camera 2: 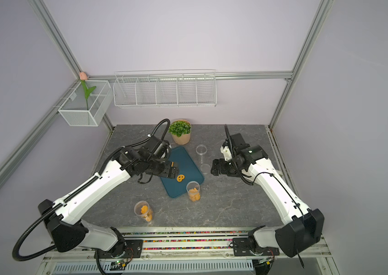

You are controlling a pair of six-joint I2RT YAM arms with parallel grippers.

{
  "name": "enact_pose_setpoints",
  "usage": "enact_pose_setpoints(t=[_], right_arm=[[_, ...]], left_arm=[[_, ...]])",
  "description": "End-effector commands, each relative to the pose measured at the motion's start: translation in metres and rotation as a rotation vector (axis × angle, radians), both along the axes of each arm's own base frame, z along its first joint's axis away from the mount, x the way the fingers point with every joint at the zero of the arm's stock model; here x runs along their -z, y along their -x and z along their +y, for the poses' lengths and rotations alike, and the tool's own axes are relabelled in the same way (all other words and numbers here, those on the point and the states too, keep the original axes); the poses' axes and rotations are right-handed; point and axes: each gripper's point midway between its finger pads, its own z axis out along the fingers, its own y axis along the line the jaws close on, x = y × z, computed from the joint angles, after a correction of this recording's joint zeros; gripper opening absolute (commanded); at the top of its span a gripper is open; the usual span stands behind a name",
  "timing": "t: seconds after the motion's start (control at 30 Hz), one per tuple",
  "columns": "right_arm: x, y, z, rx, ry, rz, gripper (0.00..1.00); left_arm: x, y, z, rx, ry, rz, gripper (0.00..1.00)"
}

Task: Pour the cookies out of the jar
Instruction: Place the jar at the center of the board, then pick up the jar from the center of the board.

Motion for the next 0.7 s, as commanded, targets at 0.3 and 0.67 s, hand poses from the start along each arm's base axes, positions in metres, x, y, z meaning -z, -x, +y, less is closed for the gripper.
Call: enact_pose_setpoints(t=[0.3, 0.67], right_arm=[[0.03, 0.029, 0.061, -0.269, 0.227, 0.08, 0.89], [0.047, 0.036, 0.108, -0.407, 0.32, 0.085, 0.89]], left_arm=[[0.039, 0.0, 0.105, -0.407, 0.349, 0.079, 0.96], [0.045, 0.008, 0.118, -0.427, 0.338, 0.09, 0.96]])
